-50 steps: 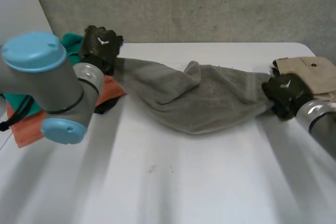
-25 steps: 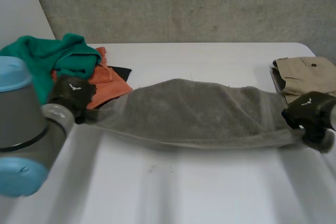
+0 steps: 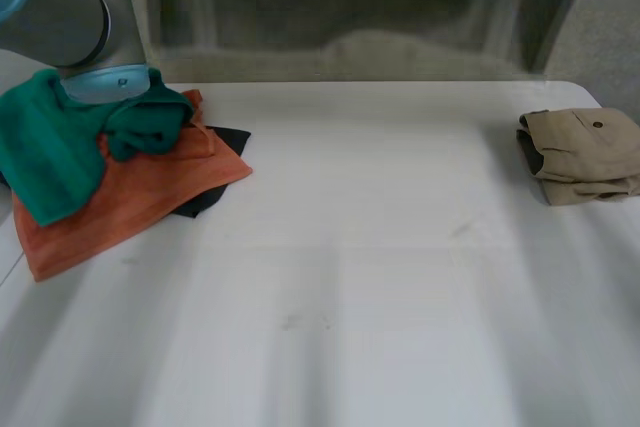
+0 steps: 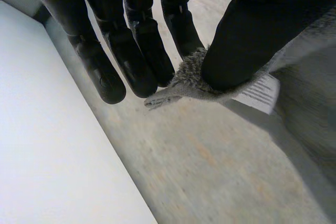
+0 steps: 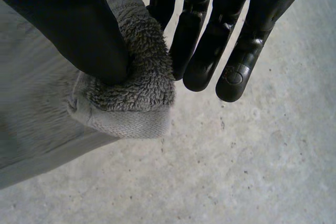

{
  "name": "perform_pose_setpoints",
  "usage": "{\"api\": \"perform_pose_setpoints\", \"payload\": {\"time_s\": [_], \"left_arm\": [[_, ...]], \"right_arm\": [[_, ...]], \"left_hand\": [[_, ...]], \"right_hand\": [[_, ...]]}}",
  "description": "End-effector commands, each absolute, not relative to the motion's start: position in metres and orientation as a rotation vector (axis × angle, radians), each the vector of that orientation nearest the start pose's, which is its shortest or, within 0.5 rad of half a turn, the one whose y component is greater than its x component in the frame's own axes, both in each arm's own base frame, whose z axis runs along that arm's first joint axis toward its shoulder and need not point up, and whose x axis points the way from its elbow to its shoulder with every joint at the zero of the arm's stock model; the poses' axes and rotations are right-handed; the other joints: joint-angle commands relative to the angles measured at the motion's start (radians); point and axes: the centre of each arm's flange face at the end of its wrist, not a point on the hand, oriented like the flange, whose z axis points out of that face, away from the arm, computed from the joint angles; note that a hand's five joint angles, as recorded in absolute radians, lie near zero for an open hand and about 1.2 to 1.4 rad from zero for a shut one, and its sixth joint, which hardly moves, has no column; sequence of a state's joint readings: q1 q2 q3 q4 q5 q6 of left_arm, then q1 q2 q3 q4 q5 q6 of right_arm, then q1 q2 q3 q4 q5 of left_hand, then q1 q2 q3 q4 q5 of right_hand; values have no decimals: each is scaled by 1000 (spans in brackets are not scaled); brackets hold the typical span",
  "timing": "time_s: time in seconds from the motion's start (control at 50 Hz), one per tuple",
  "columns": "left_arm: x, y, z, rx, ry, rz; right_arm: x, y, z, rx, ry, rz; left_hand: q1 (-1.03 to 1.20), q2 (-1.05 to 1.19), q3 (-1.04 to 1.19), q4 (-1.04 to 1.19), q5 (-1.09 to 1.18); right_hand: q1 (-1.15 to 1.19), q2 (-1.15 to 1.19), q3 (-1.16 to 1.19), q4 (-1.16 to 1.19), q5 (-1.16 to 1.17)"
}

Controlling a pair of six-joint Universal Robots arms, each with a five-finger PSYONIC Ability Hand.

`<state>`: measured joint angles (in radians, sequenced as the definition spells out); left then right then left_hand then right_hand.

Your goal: Fold the laundry.

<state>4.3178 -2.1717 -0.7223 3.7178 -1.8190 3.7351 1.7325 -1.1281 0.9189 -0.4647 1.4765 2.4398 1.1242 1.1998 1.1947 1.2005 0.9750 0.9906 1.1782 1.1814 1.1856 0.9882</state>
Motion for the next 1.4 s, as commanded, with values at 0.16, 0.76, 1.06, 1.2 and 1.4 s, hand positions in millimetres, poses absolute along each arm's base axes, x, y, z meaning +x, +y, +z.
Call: {"api": "perform_pose_setpoints", "payload": {"time_s": [0.16, 0.76, 1.06, 1.2, 1.4], "left_arm": [[-269, -355, 236, 549, 1723, -2258], [-213, -195, 200, 1240, 1989, -1391], [-225, -214, 177, 1261, 2034, -1344], [-254, -273, 181, 1090, 1931, -1607], [-294, -342, 168, 916, 1806, -1793]], "right_arm": [[219, -395, 236, -1187, 1914, -2546], [148, -246, 210, -1676, 2653, -1137], [136, -256, 185, -1721, 2686, -1118], [136, -309, 169, -1548, 2712, -1406], [158, -374, 158, -1513, 2591, -1835]], "left_hand": [[272, 196, 202, 196, 247], [272, 196, 202, 196, 247], [272, 196, 202, 196, 247], [272, 196, 202, 196, 247], [272, 196, 202, 196, 247]], "right_hand": [[406, 218, 215, 211, 234], [406, 218, 215, 211, 234], [406, 218, 215, 211, 234], [406, 218, 215, 211, 234], [406, 218, 215, 211, 234]]}}
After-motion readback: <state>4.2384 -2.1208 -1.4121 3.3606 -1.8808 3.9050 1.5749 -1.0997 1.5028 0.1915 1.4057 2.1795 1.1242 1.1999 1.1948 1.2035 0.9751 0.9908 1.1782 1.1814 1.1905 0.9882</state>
